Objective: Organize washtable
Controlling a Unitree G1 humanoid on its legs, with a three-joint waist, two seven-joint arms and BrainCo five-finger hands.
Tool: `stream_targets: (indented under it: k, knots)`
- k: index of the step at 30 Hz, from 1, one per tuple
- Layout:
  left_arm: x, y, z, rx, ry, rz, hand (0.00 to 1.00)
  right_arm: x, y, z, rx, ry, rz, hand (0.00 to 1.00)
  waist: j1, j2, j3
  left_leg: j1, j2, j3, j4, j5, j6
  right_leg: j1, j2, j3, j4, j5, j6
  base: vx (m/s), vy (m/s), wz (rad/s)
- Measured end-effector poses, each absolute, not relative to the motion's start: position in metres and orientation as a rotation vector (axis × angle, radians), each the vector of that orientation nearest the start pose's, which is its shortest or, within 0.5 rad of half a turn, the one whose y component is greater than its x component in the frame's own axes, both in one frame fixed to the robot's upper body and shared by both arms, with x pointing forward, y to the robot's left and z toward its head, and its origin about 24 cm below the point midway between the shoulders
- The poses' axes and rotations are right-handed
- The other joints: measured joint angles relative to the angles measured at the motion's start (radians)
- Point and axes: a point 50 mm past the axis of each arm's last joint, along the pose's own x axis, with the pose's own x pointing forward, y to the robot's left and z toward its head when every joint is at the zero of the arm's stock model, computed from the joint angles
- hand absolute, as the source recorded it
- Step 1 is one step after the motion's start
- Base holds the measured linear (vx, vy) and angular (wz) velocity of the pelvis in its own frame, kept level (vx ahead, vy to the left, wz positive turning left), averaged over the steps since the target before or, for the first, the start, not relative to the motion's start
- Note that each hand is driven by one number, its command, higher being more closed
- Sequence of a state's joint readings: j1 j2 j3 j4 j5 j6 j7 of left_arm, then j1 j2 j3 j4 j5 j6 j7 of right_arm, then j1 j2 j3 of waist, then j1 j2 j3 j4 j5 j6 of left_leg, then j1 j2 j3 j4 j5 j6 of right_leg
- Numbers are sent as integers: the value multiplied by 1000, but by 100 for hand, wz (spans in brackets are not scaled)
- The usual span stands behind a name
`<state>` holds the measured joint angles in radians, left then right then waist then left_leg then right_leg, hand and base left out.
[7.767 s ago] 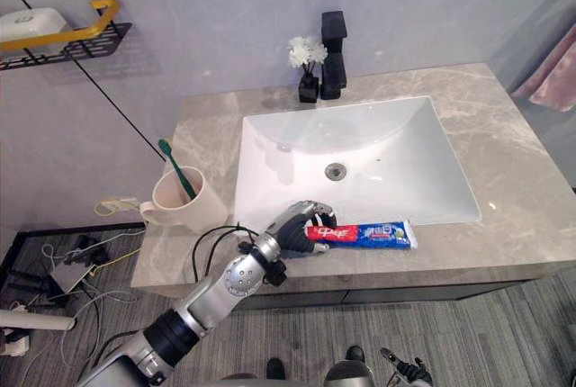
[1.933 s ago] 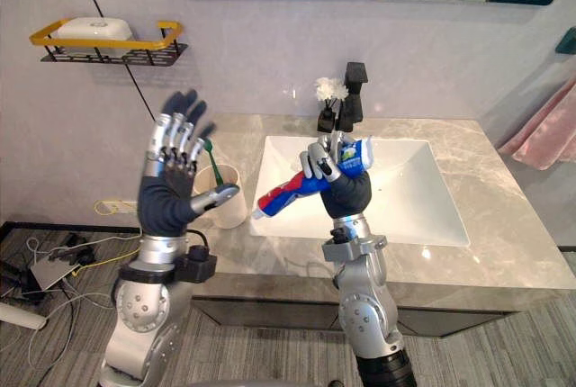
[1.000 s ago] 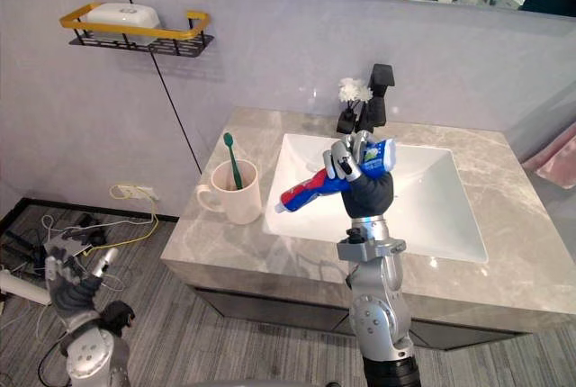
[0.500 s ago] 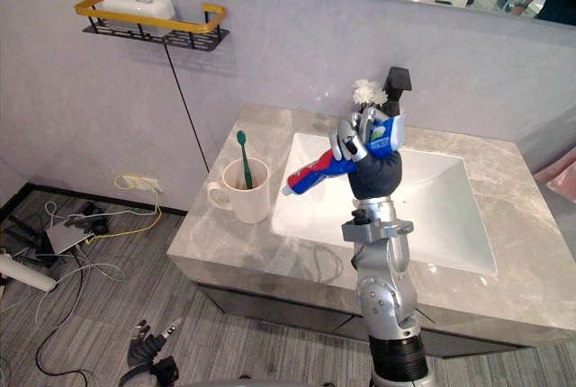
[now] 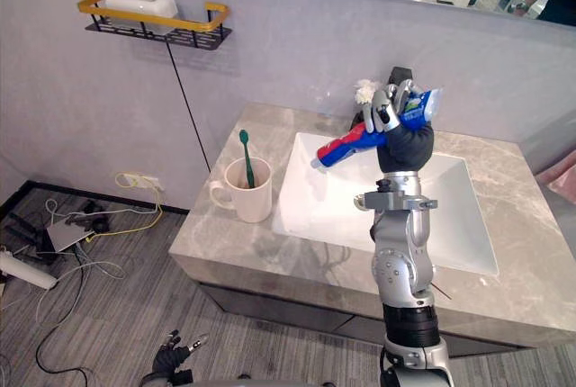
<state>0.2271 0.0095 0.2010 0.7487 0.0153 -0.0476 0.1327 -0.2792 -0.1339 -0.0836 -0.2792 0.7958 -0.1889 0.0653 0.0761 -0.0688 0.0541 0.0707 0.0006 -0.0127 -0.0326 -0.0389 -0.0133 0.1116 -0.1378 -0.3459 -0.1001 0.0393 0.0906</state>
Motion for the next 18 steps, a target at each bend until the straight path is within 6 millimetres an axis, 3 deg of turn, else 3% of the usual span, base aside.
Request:
stream_targets:
  k: [7, 12, 15, 18]
  knots:
    - [100, 203, -141, 14, 919, 369, 0, 275, -171, 203, 671, -748, 244, 100, 19, 3, 9, 0, 0, -7, 0, 0, 0, 3, 0, -5, 0, -2, 2, -10, -2, 2]
    - [102, 202, -141, 16, 913, 360, 0, 285, -152, 216, 673, -753, 335, 100, 26, -2, 14, -2, -1, -12, 0, 0, 0, 4, 0, -10, 0, -3, 3, -13, -1, 3]
    - [107, 202, -139, 17, 901, 354, 0, 285, -143, 218, 681, -744, 380, 100, 46, -10, 23, -3, -1, -13, 1, 0, 0, 4, -1, -11, 0, -3, 4, 0, 0, 0]
    - [108, 201, -139, 13, 898, 345, 0, 289, -134, 217, 675, -718, 424, 100, 48, -11, 23, -5, -3, -16, 1, 0, 0, 5, -1, -15, 0, -3, 4, -16, 0, 6]
